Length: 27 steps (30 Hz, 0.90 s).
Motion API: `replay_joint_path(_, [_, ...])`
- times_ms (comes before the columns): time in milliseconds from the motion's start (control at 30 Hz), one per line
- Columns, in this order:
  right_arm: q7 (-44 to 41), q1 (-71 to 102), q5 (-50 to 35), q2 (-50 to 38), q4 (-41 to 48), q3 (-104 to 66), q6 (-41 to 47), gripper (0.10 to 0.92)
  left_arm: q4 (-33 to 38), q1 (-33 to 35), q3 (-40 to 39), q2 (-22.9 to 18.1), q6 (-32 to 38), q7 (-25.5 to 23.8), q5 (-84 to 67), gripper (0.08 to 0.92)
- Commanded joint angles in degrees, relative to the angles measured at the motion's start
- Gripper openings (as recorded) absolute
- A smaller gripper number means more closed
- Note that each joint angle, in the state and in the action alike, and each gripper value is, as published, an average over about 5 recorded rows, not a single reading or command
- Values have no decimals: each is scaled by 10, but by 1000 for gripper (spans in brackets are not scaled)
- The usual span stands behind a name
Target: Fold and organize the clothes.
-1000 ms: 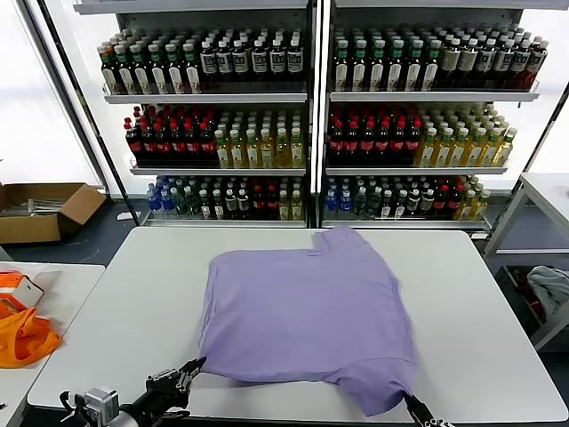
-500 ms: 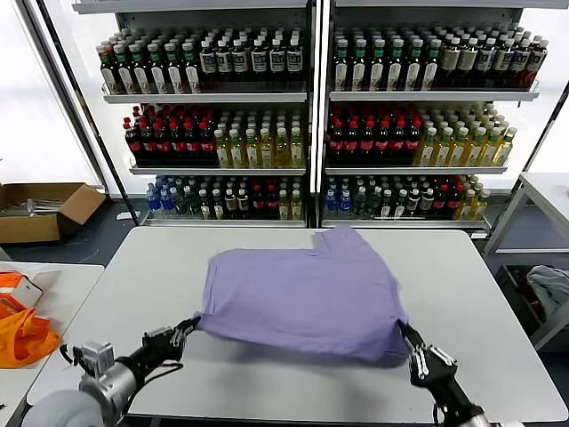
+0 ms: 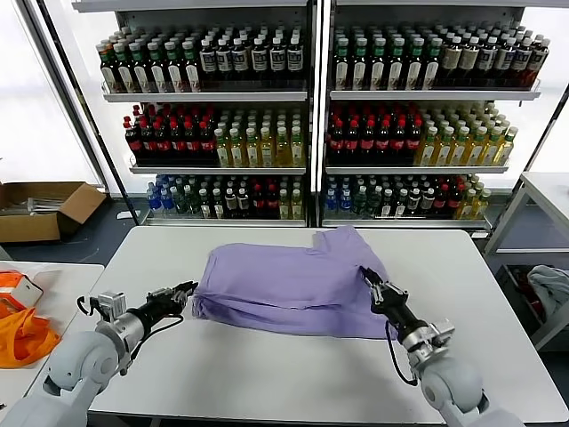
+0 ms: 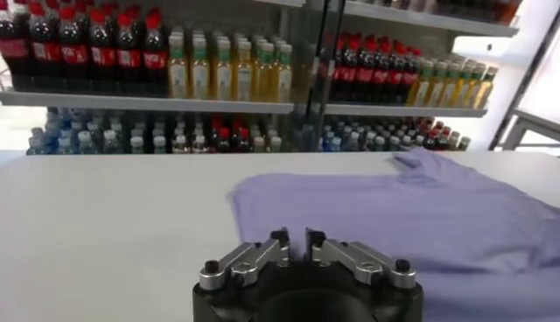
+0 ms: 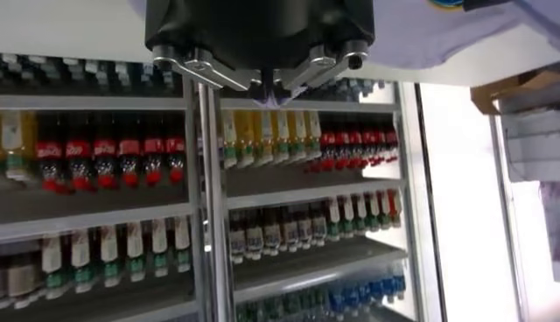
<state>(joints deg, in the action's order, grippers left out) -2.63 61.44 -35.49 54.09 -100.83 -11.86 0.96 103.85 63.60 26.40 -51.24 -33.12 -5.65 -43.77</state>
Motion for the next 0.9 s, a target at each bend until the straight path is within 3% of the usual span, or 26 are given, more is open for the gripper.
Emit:
replay_joint_path(33, [21, -70, -2, -29, 19, 50, 73, 328, -49, -42, -19, 6, 0, 1, -5, 347])
replay_joint_path(300, [67, 118, 17, -65, -97, -60, 137, 553, 33, 60, 1, 2, 0, 16, -2, 581])
replay_joint_path(567, [139, 183, 0, -63, -150, -78, 259, 772, -3, 52, -30, -27, -1, 34, 2, 789])
replay_joint_path(700, [162, 178, -6, -56, -151, -70, 298, 790, -16, 45, -41, -30, -1, 43, -14, 757])
replay_joint_path(900, [188, 174, -27, -47, -151, -66, 322, 634, -30, 40, -49, -32, -2, 55, -38, 586])
